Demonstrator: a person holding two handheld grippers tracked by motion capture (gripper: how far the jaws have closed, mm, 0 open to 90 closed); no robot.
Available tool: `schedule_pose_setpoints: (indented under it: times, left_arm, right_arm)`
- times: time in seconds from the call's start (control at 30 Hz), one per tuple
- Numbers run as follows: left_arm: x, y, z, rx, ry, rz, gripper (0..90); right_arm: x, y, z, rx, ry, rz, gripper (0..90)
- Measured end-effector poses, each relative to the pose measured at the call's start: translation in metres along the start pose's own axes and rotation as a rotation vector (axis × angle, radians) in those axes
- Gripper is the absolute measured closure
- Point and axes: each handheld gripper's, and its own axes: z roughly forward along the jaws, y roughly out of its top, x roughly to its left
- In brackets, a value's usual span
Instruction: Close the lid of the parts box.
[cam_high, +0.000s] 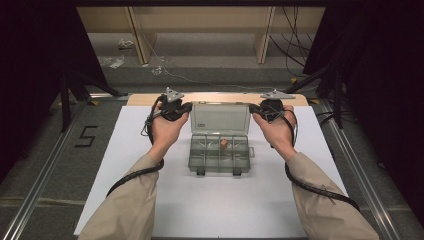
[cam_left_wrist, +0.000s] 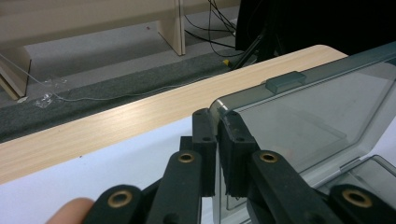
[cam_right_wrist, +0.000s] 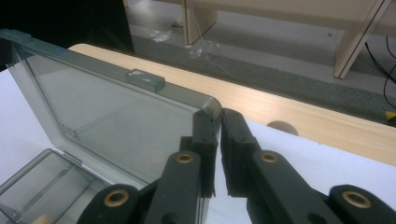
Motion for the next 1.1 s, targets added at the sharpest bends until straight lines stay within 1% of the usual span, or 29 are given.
schedule_pose_setpoints:
  times: [0.13,0.2,0.4,0.8,1.1]
  left_arm:
    - [-0.002,-0.001,-0.003,-0.005,0.005,0.012,84.8]
    - [-0.003,-0.002,-0.004,-0.006,0.009,0.025,84.8]
    - [-0.005,-0.004,-0.008,-0.013,0.006,0.030,84.7]
    - [-0.009,-0.009,-0.013,-0.027,0.012,0.048,84.8]
    - [-0.012,-0.013,-0.018,-0.036,0.017,0.063,84.8]
  right_arm:
    - [0.002,-0.001,-0.002,-0.003,-0.001,-0.005,85.6]
    - [0.002,-0.002,-0.003,-0.003,-0.003,-0.008,85.6]
    - [0.004,-0.004,-0.007,-0.009,-0.003,-0.017,85.6]
    - [0.008,-0.009,-0.012,-0.019,-0.010,-0.041,85.6]
    - [0.010,-0.013,-0.016,-0.030,-0.013,-0.049,85.7]
